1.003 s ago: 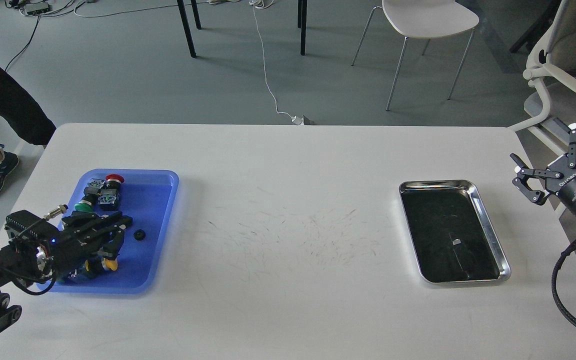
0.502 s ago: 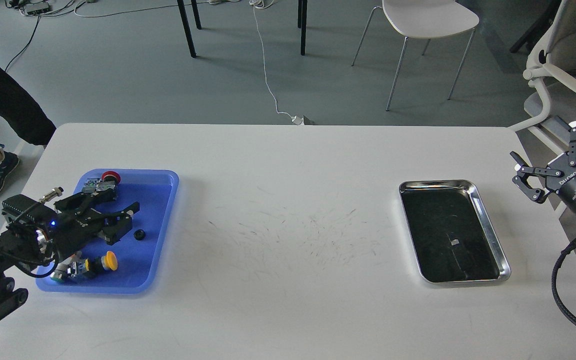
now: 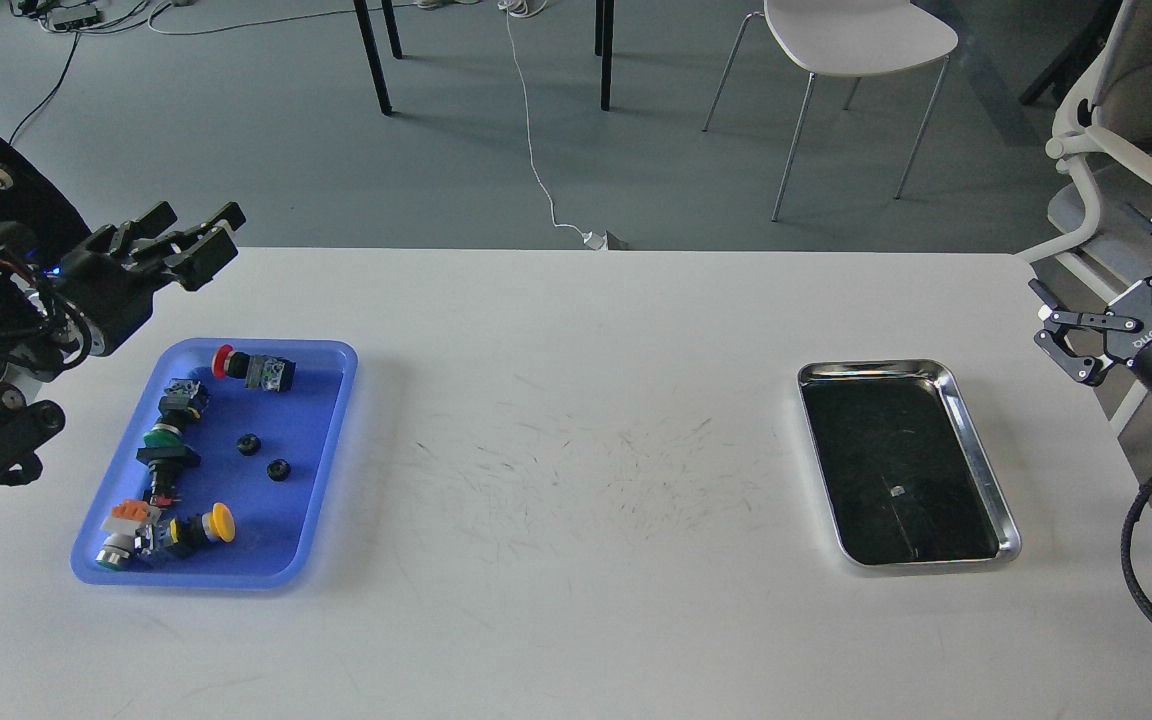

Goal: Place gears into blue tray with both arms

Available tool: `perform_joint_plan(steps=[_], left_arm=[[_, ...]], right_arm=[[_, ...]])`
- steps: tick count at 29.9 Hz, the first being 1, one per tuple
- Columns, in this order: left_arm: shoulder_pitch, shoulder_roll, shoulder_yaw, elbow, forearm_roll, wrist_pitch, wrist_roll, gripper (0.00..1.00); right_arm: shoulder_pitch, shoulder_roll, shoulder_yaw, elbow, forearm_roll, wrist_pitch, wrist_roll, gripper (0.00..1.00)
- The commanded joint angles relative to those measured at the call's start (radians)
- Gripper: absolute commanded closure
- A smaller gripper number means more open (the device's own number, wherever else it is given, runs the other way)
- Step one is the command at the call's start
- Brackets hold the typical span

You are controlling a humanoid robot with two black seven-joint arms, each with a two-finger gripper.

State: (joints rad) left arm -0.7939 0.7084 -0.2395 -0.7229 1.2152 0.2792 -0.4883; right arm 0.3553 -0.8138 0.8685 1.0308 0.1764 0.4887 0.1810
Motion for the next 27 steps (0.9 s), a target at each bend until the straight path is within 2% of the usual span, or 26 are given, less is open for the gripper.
perform_joint_plan(steps=[1,6,15,18,22,24,27], left_arm=[[-0.011,-0.009,-0.003,0.036,-0.106,-0.017,0.000,0.08],[-0.018,-0.018,-0.009,0.082,-0.279,-0.040,0.000,0.08],[-0.129,-0.107,-0.012,0.175,-0.794,-0.238,0.000,0.06],[-0.149,-0.141,-0.012,0.175,-0.962,-0.326,0.036,0.06],[-0.160,-0.179,-0.030,0.177,-1.091,-0.435,0.056,0.06],[-0.162,-0.210,-0.067,0.177,-1.102,-0.494,0.079,0.06],[-0.160,-0.256,-0.171,0.178,-1.105,-0.543,0.137,0.05]], right_arm=[[0.001,-0.001,0.000,0.008,0.000,0.000,0.000,0.05],[0.005,-0.014,0.007,0.015,0.000,0.000,-0.002,0.06],[0.111,-0.175,-0.019,0.101,-0.050,0.000,-0.018,0.05],[0.184,-0.229,-0.065,0.127,-0.142,0.000,-0.020,0.05],[0.290,-0.289,-0.167,0.169,-0.282,0.000,-0.025,0.05],[0.353,-0.315,-0.244,0.202,-0.360,0.000,-0.052,0.05],[0.439,-0.373,-0.365,0.268,-0.498,0.000,-0.121,0.05]])
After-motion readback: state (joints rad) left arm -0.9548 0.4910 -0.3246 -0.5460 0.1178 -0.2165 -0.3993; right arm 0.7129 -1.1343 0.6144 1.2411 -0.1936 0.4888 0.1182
